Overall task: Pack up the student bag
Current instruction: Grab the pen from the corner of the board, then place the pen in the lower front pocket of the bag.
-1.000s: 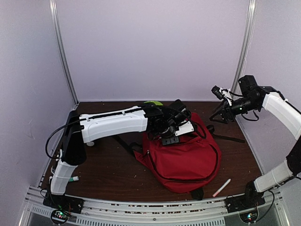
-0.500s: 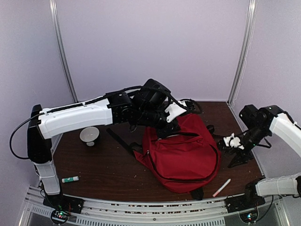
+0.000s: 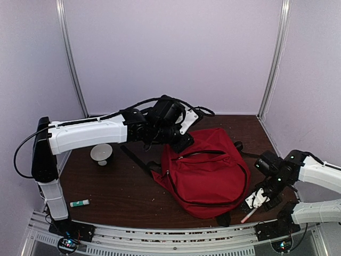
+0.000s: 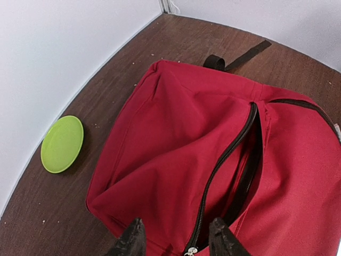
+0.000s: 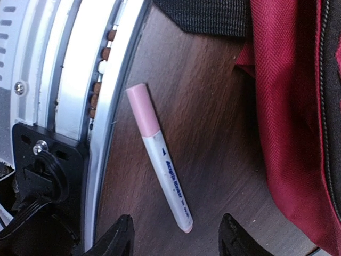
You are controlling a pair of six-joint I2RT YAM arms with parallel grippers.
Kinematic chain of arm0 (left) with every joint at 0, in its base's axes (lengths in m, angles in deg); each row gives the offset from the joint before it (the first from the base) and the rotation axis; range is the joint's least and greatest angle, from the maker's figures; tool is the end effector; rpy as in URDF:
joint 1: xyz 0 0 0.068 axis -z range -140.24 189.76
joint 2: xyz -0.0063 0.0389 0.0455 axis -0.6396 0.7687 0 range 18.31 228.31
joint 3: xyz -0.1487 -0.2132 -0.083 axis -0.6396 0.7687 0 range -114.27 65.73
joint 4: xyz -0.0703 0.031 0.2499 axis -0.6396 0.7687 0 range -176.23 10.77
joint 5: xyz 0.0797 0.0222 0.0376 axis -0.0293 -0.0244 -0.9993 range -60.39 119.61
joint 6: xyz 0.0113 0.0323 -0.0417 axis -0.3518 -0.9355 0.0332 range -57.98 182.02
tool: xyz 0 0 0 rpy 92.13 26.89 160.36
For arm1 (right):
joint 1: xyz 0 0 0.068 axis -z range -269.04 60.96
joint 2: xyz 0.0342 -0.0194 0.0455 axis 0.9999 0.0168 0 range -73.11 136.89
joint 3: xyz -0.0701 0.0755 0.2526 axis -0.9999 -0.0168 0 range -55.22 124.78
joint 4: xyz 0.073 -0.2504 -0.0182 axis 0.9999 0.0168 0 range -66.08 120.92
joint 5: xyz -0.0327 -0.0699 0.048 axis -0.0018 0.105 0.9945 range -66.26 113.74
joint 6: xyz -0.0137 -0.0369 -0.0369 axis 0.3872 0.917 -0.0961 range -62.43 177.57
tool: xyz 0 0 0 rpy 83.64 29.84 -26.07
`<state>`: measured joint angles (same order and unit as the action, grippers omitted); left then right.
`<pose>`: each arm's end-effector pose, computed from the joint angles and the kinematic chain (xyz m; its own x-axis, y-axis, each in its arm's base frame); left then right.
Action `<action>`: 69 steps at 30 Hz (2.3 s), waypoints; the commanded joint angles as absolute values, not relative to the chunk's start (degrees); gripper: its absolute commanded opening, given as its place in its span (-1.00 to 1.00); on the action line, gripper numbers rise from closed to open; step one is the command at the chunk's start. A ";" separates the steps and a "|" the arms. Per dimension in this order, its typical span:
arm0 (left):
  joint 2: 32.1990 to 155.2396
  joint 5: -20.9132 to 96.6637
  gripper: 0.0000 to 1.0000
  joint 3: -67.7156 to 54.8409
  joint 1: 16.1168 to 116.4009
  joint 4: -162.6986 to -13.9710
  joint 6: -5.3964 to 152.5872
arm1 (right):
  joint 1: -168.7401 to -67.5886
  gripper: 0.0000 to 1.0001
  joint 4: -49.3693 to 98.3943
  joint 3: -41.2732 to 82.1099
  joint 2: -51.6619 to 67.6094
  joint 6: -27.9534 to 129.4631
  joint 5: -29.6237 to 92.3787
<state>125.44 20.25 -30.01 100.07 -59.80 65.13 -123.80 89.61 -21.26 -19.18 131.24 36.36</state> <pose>0.2210 -0.3758 0.3093 -0.3464 0.4992 -0.7942 0.7758 0.6285 0.0567 0.0970 0.0768 0.1911 0.3166 -0.9201 -0.2304 -0.9464 -0.3228 -0.0113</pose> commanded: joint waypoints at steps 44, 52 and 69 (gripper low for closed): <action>118.19 13.89 -0.11 -25.76 97.60 -63.65 66.68 | -139.27 -0.87 95.30 -4.72 -12.32 118.96 37.92; 116.13 12.89 -0.11 -25.62 97.27 -63.39 66.78 | -136.44 -0.89 83.72 7.74 -6.84 117.33 39.82; 106.09 8.70 -0.11 -19.44 97.33 -59.37 68.64 | -130.89 -0.88 62.41 20.45 12.98 118.05 51.40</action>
<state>108.90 11.11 -20.77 97.67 -60.45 67.56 -131.43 66.44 19.28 10.40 117.73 48.10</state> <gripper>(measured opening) 0.447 0.107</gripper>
